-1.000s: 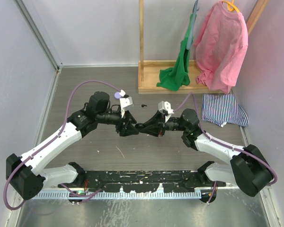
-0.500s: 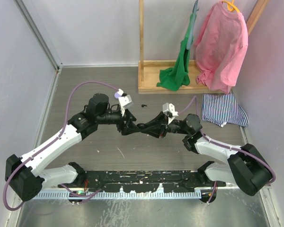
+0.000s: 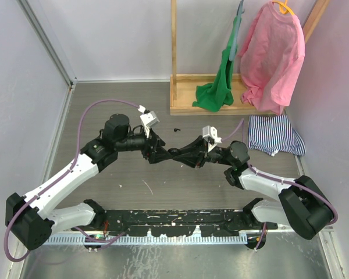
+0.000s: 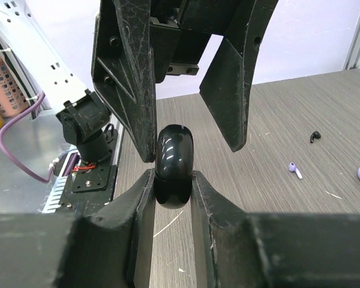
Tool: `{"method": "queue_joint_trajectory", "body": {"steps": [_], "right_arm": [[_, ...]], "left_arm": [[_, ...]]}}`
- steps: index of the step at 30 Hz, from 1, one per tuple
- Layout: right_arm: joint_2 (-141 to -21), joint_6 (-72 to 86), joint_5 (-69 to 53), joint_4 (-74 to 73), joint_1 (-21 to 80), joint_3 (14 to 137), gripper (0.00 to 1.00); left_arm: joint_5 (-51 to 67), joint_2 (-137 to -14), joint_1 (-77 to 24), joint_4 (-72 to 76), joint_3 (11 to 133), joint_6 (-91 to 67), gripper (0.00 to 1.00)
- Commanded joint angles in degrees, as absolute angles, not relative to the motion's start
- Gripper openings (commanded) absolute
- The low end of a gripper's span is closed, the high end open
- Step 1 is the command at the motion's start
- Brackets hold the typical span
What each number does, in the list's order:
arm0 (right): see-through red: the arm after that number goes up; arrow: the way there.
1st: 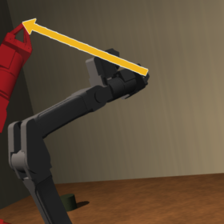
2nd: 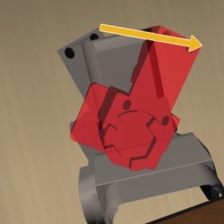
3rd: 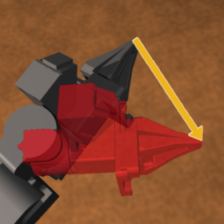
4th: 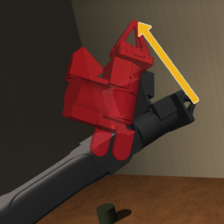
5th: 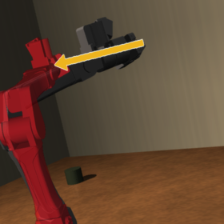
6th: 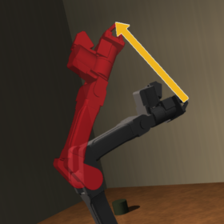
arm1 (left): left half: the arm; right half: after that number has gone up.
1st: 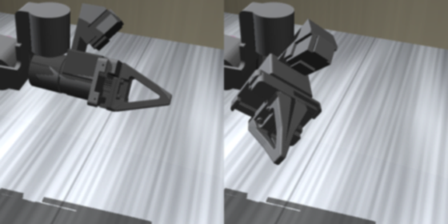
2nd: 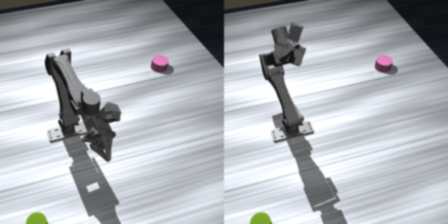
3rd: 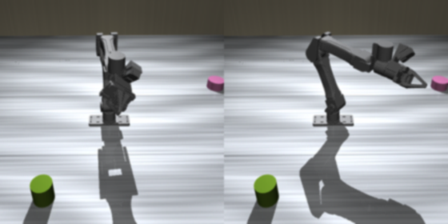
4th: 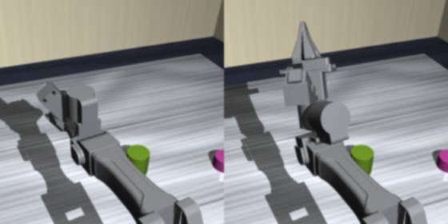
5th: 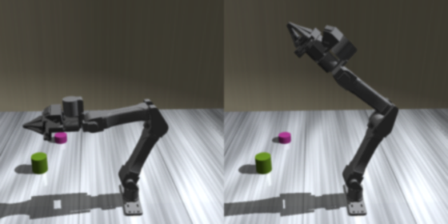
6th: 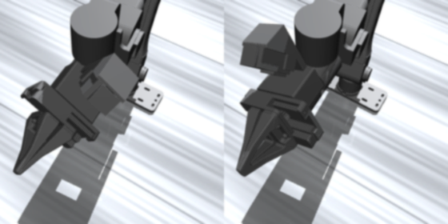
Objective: Insert the wireless bluetooth earbuds into the charging case
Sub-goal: Open the charging case.
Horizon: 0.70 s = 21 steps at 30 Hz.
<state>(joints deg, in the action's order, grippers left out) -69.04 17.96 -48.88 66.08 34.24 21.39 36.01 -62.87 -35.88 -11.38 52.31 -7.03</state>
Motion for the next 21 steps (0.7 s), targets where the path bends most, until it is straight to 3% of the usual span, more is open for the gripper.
{"method": "queue_joint_trajectory", "body": {"steps": [1, 21], "right_arm": [[-69.3, 17.5, -52.3, 69.9, 35.6, 20.6, 0.01], [-70.3, 14.9, -48.7, 69.6, 35.7, 20.0, 0.01]], "left_arm": [[33.2, -61.9, -34.4, -5.0, 53.7, -9.4, 0.71], [30.5, -63.0, -34.3, -6.5, 55.2, -11.7, 0.77]]}}
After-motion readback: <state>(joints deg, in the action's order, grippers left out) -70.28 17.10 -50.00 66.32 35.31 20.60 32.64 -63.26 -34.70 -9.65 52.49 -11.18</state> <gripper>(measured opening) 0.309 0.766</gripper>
